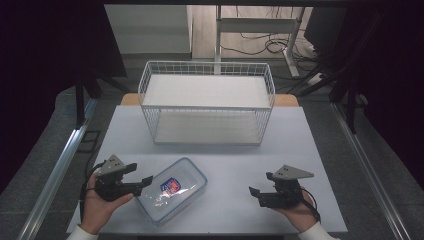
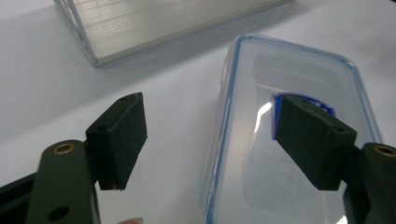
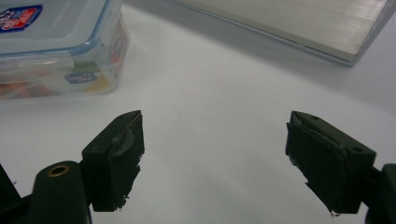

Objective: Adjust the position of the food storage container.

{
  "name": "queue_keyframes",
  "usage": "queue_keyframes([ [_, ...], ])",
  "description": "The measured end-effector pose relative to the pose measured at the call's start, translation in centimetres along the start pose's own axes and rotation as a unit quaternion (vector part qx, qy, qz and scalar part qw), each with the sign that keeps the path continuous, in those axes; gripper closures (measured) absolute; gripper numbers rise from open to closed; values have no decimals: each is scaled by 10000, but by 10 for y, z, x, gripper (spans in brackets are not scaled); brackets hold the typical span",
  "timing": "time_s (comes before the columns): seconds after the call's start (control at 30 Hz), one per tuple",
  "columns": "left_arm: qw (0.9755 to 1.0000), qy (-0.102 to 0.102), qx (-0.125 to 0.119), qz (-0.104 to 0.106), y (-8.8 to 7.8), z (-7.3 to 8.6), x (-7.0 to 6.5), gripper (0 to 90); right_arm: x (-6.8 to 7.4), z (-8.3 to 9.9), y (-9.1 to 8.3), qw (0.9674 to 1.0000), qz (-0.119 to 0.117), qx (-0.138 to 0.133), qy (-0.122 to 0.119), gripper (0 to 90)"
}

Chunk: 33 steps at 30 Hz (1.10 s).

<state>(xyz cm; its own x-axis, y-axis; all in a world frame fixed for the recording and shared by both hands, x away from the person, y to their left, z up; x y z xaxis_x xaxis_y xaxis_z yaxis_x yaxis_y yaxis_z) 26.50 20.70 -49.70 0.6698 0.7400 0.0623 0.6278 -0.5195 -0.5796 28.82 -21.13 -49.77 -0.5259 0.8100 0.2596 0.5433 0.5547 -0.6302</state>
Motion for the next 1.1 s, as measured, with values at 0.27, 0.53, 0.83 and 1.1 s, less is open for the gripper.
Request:
queue_keyframes([
  [0.27,10000,40,-34,48,-6,-6,-6,265,2,2,4,9998,-141,129,54,213],
  [0.53,9998,33,60,168,-10,-10,-15,263,6,-2,7,9994,-308,136,107,221],
  [0.83,9967,339,203,705,-10,-26,-49,372,5,-5,8,9992,-357,103,135,222],
  [1.1,9900,692,417,1157,-4,-32,-82,401,6,-5,6,9992,-388,50,113,222],
])
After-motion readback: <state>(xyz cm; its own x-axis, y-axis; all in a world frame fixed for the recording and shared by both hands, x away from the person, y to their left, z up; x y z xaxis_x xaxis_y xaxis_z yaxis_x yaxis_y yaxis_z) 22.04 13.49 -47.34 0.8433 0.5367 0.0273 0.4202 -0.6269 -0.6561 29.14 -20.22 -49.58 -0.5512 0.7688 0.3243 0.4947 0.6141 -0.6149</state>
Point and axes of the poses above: each handheld gripper's, and its own axes: y roughly forward along the jaws, z roughly out of its underside, x roughly to its left, the point moved 5 cm from there along y, roughly forward along the jaws, and after that the axes turned 15 degrees about y, right-handed, at the moved point
